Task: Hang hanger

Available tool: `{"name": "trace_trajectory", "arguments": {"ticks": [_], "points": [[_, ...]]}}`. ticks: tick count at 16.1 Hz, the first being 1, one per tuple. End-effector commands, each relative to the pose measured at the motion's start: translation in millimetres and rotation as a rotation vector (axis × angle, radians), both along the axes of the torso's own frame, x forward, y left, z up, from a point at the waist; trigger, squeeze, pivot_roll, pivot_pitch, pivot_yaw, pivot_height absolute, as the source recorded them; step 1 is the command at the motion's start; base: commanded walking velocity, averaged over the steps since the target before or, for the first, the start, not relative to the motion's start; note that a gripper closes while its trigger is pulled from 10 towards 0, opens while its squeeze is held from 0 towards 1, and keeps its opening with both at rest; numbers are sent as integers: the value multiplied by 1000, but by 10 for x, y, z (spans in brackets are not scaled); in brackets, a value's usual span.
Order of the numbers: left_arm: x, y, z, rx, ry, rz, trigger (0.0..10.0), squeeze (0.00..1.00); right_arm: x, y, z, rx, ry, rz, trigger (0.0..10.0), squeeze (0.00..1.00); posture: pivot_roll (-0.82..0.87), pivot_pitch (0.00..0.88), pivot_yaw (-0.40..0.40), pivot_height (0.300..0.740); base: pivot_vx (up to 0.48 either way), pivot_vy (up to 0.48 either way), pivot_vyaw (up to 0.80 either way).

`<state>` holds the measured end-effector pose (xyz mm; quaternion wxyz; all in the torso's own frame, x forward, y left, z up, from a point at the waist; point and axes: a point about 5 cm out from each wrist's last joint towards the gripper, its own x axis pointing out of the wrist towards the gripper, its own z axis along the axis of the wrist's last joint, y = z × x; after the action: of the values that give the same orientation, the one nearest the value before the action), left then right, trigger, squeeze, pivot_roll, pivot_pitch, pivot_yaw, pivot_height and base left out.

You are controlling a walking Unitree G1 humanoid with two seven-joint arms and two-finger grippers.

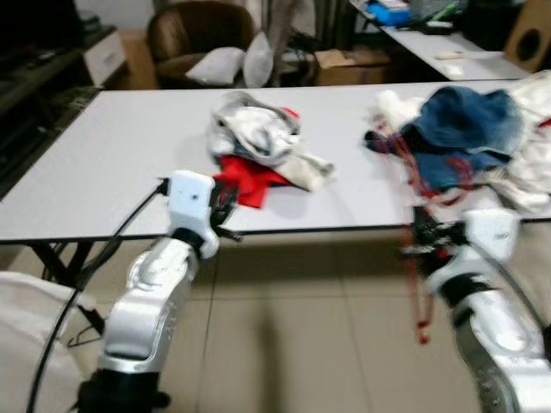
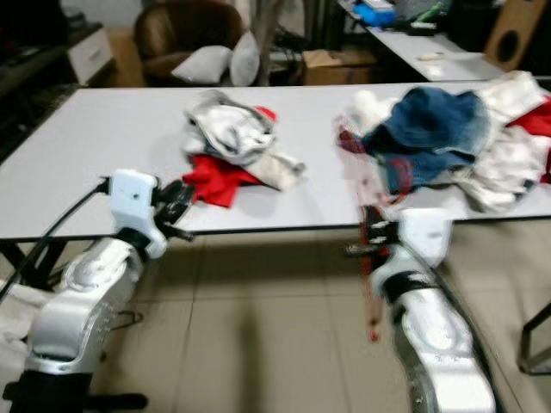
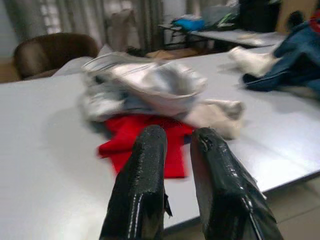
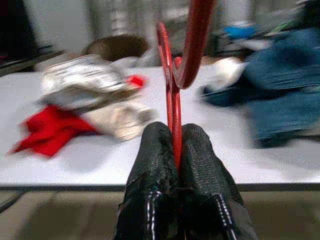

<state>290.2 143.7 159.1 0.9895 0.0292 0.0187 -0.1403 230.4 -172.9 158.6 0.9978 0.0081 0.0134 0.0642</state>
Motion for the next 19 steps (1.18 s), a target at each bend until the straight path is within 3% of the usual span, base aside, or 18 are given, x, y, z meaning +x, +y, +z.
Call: {"name": "trace_trajectory", "arguments": {"ticks": [1, 4, 19], "points": [[22, -24, 22, -3, -6, -10, 10000, 0, -19, -40, 42, -11, -21, -2, 10000, 0, -76, 0, 38, 740, 285, 0, 0], [43, -6, 20, -38, 0, 8, 10000, 0, -26, -36, 27, -2, -9, 27, 10000, 0, -74, 0, 33, 740, 284, 0, 0], [59, 7, 33, -52, -12, 20, 10000, 0, 42, -10, 18, -27, -11, 61, 10000, 0, -64, 0, 17, 740, 293, 0, 0]]}}
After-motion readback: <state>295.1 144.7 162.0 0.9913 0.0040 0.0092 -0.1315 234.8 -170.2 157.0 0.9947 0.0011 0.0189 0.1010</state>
